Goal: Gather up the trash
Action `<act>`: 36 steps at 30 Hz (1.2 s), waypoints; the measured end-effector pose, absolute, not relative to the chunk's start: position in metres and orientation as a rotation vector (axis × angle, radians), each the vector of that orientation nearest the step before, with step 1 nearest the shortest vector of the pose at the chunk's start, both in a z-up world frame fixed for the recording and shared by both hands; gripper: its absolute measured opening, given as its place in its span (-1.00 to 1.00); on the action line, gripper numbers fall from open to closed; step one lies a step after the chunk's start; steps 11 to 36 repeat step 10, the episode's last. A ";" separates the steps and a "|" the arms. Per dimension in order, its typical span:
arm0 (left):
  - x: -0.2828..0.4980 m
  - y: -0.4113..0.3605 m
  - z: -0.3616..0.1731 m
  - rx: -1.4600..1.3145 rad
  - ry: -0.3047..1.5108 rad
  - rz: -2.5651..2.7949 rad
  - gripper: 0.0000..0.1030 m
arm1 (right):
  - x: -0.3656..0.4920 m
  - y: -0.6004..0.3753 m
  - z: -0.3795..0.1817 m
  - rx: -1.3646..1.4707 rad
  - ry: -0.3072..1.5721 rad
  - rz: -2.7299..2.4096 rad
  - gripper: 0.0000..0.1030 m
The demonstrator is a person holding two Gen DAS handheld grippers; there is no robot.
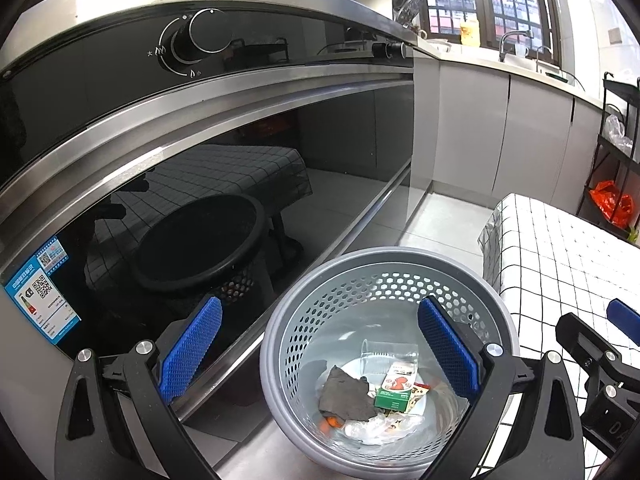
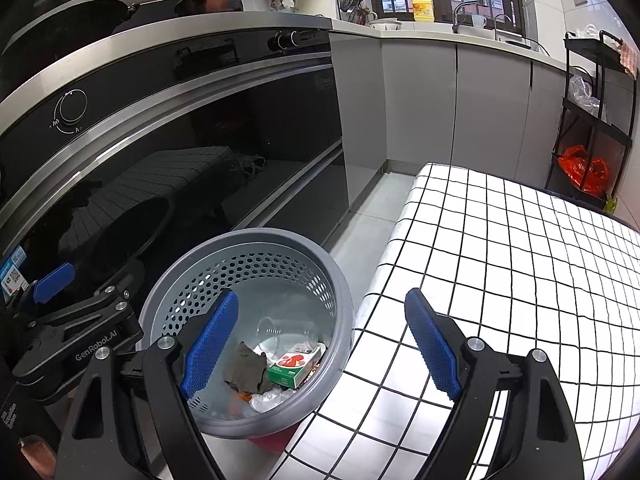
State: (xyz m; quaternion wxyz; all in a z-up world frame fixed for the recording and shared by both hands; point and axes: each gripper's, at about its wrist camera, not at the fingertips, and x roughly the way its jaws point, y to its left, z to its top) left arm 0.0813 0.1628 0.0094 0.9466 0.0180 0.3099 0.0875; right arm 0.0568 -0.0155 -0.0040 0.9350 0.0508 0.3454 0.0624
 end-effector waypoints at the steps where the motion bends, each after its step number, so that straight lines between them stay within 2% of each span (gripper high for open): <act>1: 0.081 0.163 0.009 0.034 0.630 0.177 0.88 | 0.057 -0.015 -0.004 0.104 0.707 0.127 0.58; 36: 0.080 0.165 0.010 0.025 0.640 0.166 0.88 | 0.058 -0.013 -0.005 0.106 0.712 0.128 0.58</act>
